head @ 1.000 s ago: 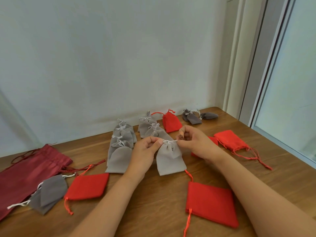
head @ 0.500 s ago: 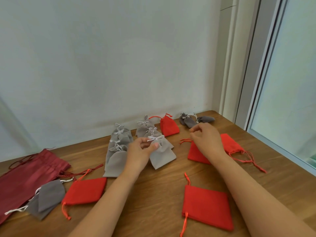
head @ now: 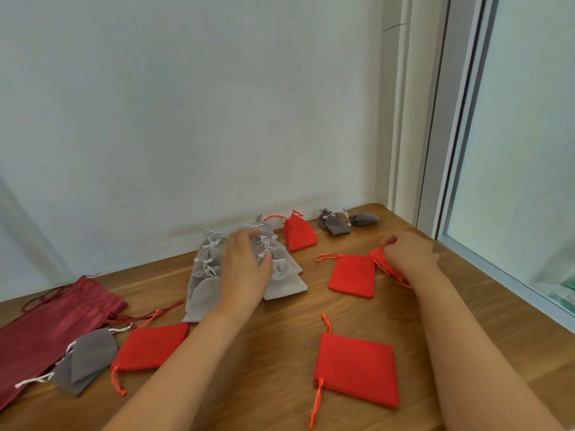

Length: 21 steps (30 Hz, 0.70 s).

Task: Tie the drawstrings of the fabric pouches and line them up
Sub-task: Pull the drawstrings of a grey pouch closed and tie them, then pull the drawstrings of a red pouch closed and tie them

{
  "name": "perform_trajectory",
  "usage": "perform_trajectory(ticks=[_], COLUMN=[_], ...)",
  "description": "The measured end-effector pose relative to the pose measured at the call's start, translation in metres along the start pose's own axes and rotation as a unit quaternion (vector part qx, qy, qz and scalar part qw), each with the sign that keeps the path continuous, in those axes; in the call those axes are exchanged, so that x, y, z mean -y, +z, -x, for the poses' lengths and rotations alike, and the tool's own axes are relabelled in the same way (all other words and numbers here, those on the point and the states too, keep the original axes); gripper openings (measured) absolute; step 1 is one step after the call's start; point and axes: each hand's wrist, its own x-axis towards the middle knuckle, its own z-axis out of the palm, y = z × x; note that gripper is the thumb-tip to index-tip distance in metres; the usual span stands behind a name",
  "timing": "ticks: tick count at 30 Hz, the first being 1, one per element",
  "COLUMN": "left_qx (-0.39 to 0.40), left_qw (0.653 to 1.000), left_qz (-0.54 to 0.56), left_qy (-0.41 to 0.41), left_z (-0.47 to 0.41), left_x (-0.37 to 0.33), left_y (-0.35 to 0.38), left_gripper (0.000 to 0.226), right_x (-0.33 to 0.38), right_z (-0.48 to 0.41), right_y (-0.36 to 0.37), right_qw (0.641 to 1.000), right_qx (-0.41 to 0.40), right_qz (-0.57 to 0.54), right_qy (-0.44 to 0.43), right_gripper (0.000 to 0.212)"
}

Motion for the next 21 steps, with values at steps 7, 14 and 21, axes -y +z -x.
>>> perform_trajectory(ticks=[7,14,21], left_qx=[0.226,0.25,0.201], left_qw=[0.971,0.959,0.977], left_qz=[0.0,-0.12,0.025], left_qy=[0.084,0.057,0.067], left_z=[-0.015,-0.023,-0.005], left_x=[-0.053,-0.041,-0.009], left_y=[0.043,0.079,0.071], left_gripper=[0.032,0.039,0.025], right_x=[0.001,0.002,0.003], right_z=[-0.001,-0.001,-0.001], right_y=[0.006,0.014,0.021], right_qw=[1.0,0.998,0.997], right_qx=[0.006,-0.001,0.013], right_qz=[-0.017,-0.022,-0.031], right_qy=[-0.009,-0.054,-0.073], right_gripper=[0.021,0.021,0.026])
